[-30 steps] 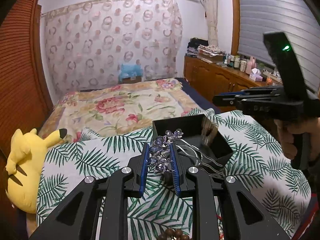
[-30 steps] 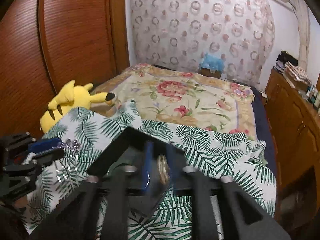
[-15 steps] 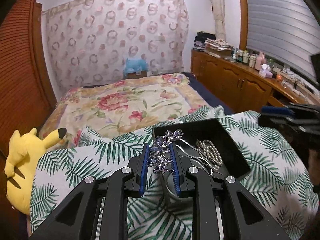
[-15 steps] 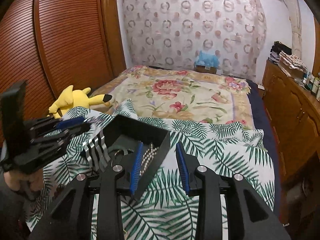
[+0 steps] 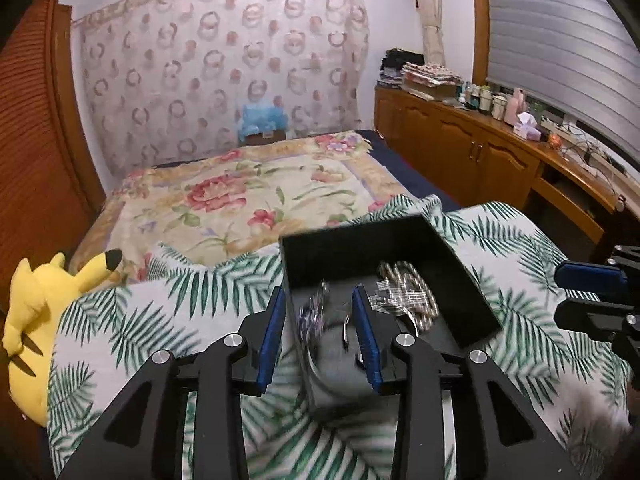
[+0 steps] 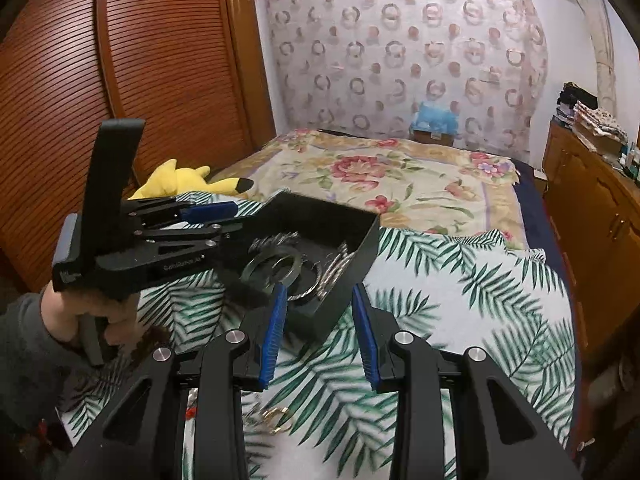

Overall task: Organize jewelry
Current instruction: 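Move both grippers back to the remaining bead and pearl bracelets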

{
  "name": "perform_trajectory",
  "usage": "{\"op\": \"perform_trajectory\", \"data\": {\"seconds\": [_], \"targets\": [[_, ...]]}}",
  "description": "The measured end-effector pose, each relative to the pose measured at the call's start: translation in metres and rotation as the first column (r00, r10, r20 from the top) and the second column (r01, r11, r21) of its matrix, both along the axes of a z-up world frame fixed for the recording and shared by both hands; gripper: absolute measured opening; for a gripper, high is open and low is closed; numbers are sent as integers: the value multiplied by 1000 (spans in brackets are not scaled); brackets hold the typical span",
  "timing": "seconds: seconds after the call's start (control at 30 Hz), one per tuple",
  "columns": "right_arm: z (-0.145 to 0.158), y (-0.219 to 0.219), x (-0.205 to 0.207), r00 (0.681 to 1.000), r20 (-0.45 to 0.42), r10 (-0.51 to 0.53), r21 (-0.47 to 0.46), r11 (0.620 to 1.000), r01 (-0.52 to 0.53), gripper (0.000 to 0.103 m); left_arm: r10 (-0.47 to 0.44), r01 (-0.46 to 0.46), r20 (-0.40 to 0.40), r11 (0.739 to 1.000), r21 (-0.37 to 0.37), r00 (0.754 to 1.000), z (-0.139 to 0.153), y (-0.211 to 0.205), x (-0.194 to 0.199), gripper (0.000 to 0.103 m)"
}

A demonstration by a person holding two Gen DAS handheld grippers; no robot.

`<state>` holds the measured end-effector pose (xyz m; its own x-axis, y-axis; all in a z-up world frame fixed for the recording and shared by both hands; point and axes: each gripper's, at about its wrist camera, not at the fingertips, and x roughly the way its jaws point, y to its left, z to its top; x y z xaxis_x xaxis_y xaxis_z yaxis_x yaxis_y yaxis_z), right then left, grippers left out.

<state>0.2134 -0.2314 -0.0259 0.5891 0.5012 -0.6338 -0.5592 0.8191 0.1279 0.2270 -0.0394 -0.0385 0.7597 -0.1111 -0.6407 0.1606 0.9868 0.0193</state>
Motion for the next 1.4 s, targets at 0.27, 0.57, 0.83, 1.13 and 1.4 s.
{"op": "perform_trajectory", "data": {"seconds": [0.27,0.57,0.83,1.13,1.4], "targets": [[-15,15,-43,999,-2,34,46,998,-34,37,-16,15,-12,999,-30,1000,-1,22,-53,54],[-32,39,-78,996,-26,89,11,996,-89,36,-2,1,-25,999,-38,1000,-9,39,-102,71],[-49,54,-87,990,-62,126,-44,991,-129,32,-4,0,-73,999,-47,997,-29,48,-123,79],[-66,76,-67,984,-104,143,-124,980,-156,20,18,-27,-115,996,-83,993,-46,60,-136,80],[-72,87,-59,984,-108,144,-187,969,-163,19,32,-42,-122,996,-83,992,-50,65,-138,80]]}}
